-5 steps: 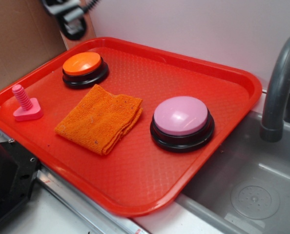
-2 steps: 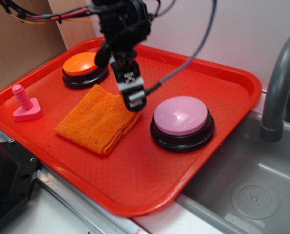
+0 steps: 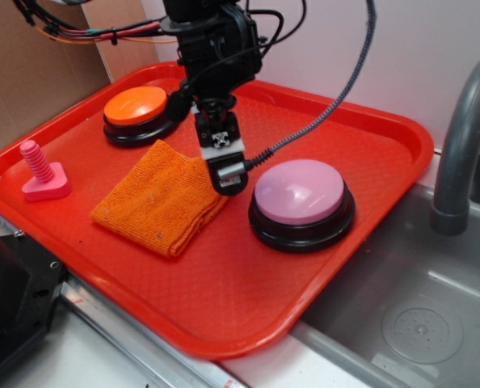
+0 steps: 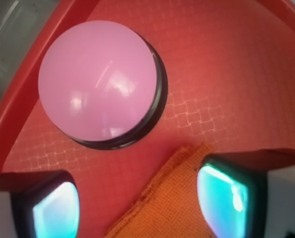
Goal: Push the pink button.
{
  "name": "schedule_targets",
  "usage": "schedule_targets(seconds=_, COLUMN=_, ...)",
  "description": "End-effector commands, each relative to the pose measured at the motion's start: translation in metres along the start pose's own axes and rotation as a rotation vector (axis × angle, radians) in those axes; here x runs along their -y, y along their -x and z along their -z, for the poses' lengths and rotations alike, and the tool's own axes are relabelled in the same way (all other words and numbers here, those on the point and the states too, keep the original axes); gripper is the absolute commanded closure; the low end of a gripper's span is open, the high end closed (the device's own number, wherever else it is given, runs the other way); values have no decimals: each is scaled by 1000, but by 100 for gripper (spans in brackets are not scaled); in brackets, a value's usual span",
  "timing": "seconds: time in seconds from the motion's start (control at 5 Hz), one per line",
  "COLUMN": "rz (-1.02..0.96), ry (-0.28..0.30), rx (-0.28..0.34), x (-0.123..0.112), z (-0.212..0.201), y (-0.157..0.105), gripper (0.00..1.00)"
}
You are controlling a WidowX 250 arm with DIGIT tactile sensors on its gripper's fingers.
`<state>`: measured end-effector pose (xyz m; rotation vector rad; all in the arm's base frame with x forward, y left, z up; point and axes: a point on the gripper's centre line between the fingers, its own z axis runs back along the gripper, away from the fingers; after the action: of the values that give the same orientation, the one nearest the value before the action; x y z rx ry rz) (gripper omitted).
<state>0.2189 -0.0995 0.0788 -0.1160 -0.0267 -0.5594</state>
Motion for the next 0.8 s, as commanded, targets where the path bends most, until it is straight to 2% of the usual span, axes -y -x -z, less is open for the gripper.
schedule_targets(seconds=0.0, rz=82, ry=-54, rx=63, x=11, z=-13, y=-37, gripper=0)
schedule_targets(seconds=0.2, rz=130, ry=-65, rx=59, x=15, z=1, y=-49, gripper=0)
schedule_targets(seconds=0.6, rz=180, ry=-61, rx=30, x=20, z=24, y=-54, gripper=0)
